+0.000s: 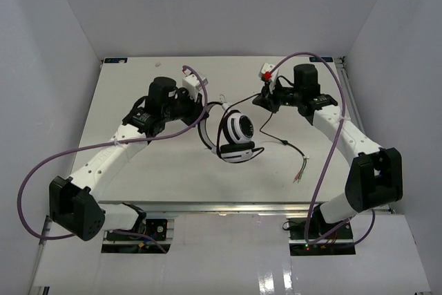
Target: Wrap the headphones
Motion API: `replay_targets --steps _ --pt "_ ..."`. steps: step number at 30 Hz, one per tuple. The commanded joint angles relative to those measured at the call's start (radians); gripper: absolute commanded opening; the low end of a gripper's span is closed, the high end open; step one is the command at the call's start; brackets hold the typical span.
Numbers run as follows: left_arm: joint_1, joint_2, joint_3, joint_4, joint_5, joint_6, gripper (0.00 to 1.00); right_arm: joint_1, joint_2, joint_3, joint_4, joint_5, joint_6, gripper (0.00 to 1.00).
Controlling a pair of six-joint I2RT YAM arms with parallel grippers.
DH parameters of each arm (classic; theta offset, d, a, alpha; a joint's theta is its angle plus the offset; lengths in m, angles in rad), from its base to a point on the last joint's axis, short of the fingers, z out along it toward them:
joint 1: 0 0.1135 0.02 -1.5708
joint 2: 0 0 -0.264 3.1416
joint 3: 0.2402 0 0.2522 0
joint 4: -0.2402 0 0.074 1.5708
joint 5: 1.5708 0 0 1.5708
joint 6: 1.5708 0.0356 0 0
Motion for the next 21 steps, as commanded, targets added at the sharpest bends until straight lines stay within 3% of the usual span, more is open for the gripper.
replay_targets --steps 1,9,14,17,21 --pt "0.005 -0.040 0.138 0.089 0.016 -0.119 0.00 -0.053 -0.046 -0.095 0.153 -0.305 0.124 0.08" --pt "0.003 0.027 0.343 0.086 0.030 -0.266 0.00 -0.053 0.013 -0.193 0.392 -0.482 0.395 0.11" --pt "0.003 0.036 0.389 0.124 0.018 -0.431 0.00 -0.044 0.058 -0.235 0.682 -0.583 0.666 0.14" --pt "0.003 0.021 0.372 0.181 -0.061 -0.506 0.00 -0.038 0.065 -0.260 0.836 -0.602 0.832 0.15" --pt "0.003 -0.030 0.297 0.287 -0.282 -0.636 0.00 -0.005 0.052 -0.318 1.002 -0.608 0.956 0.16"
